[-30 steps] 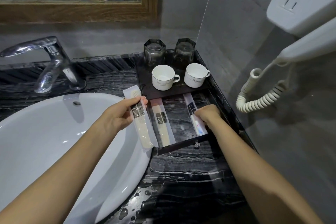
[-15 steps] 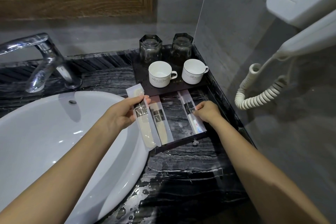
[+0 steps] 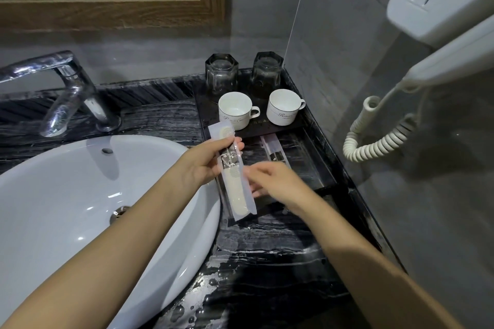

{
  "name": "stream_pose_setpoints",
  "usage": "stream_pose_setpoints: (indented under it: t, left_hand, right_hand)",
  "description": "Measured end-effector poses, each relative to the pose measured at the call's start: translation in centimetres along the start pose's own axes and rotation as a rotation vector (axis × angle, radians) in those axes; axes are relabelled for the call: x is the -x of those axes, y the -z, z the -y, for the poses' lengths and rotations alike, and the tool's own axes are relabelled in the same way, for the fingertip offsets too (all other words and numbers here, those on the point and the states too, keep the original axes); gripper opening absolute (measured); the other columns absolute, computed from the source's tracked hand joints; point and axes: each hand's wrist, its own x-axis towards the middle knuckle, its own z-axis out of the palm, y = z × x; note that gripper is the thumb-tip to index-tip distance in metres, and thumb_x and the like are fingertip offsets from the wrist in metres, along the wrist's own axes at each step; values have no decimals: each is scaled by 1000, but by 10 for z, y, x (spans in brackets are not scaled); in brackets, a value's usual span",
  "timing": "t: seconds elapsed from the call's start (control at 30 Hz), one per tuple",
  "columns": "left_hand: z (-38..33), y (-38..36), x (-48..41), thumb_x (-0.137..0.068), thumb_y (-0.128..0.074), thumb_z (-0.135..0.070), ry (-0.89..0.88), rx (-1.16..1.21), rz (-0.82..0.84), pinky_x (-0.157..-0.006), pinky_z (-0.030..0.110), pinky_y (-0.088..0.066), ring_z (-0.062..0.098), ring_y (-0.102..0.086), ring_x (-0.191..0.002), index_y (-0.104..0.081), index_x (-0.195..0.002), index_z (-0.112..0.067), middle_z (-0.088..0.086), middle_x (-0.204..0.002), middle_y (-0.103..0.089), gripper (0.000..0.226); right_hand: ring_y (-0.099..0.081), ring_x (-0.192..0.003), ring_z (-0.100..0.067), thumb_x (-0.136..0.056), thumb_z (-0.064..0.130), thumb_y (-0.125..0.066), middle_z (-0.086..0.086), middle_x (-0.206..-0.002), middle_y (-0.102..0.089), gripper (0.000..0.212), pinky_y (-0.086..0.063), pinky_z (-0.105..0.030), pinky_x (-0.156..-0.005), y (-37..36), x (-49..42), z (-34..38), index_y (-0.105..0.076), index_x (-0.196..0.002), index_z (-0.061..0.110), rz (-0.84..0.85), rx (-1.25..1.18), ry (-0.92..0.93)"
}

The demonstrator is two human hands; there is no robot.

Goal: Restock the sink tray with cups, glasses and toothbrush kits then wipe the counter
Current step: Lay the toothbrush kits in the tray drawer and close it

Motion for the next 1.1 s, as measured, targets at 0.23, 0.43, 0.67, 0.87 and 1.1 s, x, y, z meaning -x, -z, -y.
stream_pose_setpoints:
  t: [0.23, 0.43, 0.67, 0.87, 1.1]
  left_hand:
    - [3, -4, 4, -89, -56, -13, -32, -10, -4, -61, 23, -59, 9, -72, -67, -68, -86, -5, 3, -70, -76, 14]
    - [9, 3, 2, -87, -56, -3, -6, 47, -137, -50, 21, -57, 9, -69, -54, -62, -83, -5, 2, -58, -72, 8]
    - [1, 21, -6, -83, -64, -8, -402, -434, -339, -82, 30, -57, 23, -67, -87, -62, -112, -1, 14, -96, -69, 30]
    - [9, 26, -16, -86, -59, -17, -734, -1158, -443, -91, 22, -41, 19, -61, -108, -63, -117, -15, 5, -119, -67, 32]
    - [13, 37, -40, -92, -49, -20, -695, -1540, -309, -115, 34, -22, 22, -27, -141, -47, -134, -11, 10, -149, -38, 43]
  right_hand:
    - [-61, -69, -3, -85, 15, -66, 6, -77, -67, 9, -49, -14, -62, -3, 6, -8, -71, -92, 12, -147, -105, -24]
    - [-66, -76, -13, -82, 10, -68, -3, -84, -71, 12, -54, -25, -73, 12, 15, -11, -73, -92, 6, -155, -108, -63]
    - [-62, -69, -20, -80, 2, -69, -11, -79, -67, 17, -52, -31, -68, 45, 8, -17, -69, -95, -5, -297, -75, -229]
    - [-60, -68, -24, -79, 1, -68, -14, -78, -64, 19, -50, -27, -62, 40, -26, -21, -68, -96, -5, -359, 55, -320]
    - [-64, -85, -24, -78, 4, -69, -17, -99, -71, 18, -56, -36, -83, 22, -56, -29, -70, -96, -1, -384, 179, -315]
